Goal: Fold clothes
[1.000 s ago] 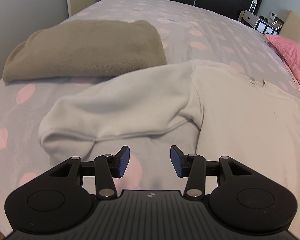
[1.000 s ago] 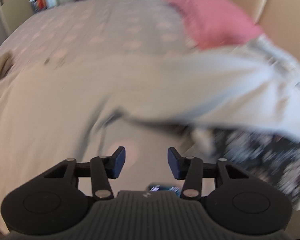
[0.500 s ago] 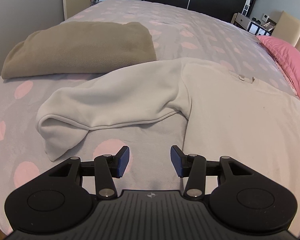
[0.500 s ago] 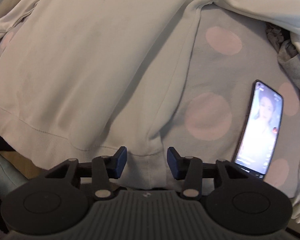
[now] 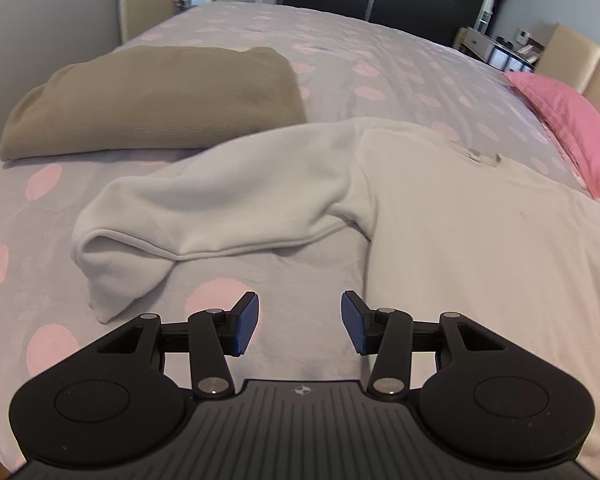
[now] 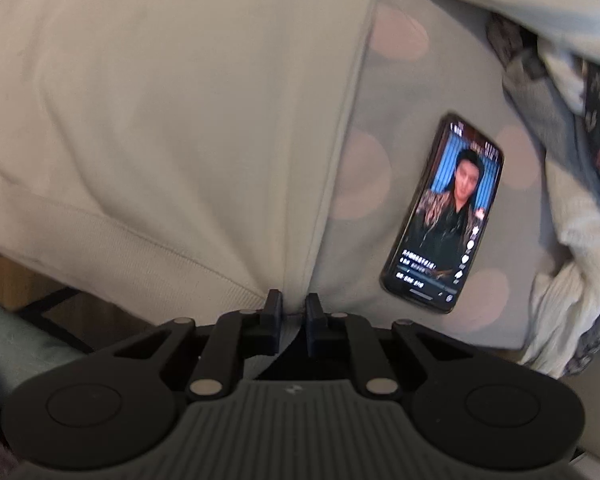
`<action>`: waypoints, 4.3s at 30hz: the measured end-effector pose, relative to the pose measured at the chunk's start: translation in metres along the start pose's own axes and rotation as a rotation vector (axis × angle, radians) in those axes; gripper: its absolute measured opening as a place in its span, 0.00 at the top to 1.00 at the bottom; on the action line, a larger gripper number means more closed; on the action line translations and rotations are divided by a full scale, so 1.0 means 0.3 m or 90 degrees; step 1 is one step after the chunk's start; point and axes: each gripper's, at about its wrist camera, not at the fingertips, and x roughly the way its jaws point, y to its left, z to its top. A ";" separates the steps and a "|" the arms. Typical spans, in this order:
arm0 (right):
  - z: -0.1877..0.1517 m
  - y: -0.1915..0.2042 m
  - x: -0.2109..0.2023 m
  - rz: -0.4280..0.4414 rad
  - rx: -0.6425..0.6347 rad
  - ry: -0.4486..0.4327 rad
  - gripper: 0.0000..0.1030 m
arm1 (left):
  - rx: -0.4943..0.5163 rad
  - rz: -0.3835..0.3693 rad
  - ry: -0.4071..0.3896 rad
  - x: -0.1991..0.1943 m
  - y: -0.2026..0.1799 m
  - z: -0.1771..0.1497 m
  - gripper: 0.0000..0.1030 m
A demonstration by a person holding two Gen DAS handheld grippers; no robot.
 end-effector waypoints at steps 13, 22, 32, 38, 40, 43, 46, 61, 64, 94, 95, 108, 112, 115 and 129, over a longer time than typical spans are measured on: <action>0.014 0.157 -0.066 -0.075 -0.082 -0.178 0.52 | 0.193 -0.125 0.214 0.065 -0.199 -0.177 0.54; 0.033 0.257 -0.017 -0.012 -0.101 -0.243 0.52 | 0.233 -0.155 0.329 0.095 -0.312 -0.355 0.56; 0.029 0.268 0.000 0.012 -0.084 -0.276 0.47 | 0.177 -0.253 0.199 -0.026 -0.418 -0.444 0.72; 0.033 0.261 -0.004 0.025 -0.081 -0.284 0.45 | 0.127 -0.303 0.166 -0.007 -0.482 -0.455 0.72; 0.031 0.259 -0.002 0.028 -0.079 -0.285 0.45 | 0.133 -0.293 0.184 0.018 -0.503 -0.468 0.72; 0.036 0.241 0.016 0.029 -0.072 -0.289 0.45 | 0.146 -0.268 0.179 -0.007 -0.523 -0.496 0.72; 0.034 0.230 0.016 0.032 -0.062 -0.292 0.44 | 0.138 -0.251 0.143 -0.073 -0.524 -0.511 0.72; 0.019 0.239 0.020 0.036 -0.077 -0.291 0.42 | -0.097 0.102 0.152 -0.074 -0.259 -0.495 0.72; 0.019 0.240 0.021 0.036 -0.077 -0.290 0.42 | -0.088 0.106 0.185 -0.038 -0.266 -0.507 0.72; 0.029 0.119 0.027 -0.007 0.008 -0.256 0.41 | -0.108 -0.024 0.150 -0.134 -0.263 -0.518 0.95; 0.030 0.091 0.025 -0.007 0.030 -0.247 0.41 | -0.116 -0.016 0.159 -0.124 -0.255 -0.521 0.95; -0.021 -0.085 0.132 0.084 0.174 -0.076 0.79 | -0.113 -0.027 0.158 -0.107 -0.253 -0.534 0.95; -0.032 -0.071 0.067 0.095 0.137 -0.096 0.88 | -0.118 -0.059 0.140 -0.153 -0.249 -0.503 0.95; -0.041 -0.077 -0.055 0.072 0.062 -0.122 0.88 | -0.080 -0.072 0.127 -0.226 -0.252 -0.455 0.95; -0.020 -0.010 0.146 0.006 -0.035 0.016 0.89 | 0.234 0.070 0.324 0.014 -0.399 -0.534 0.95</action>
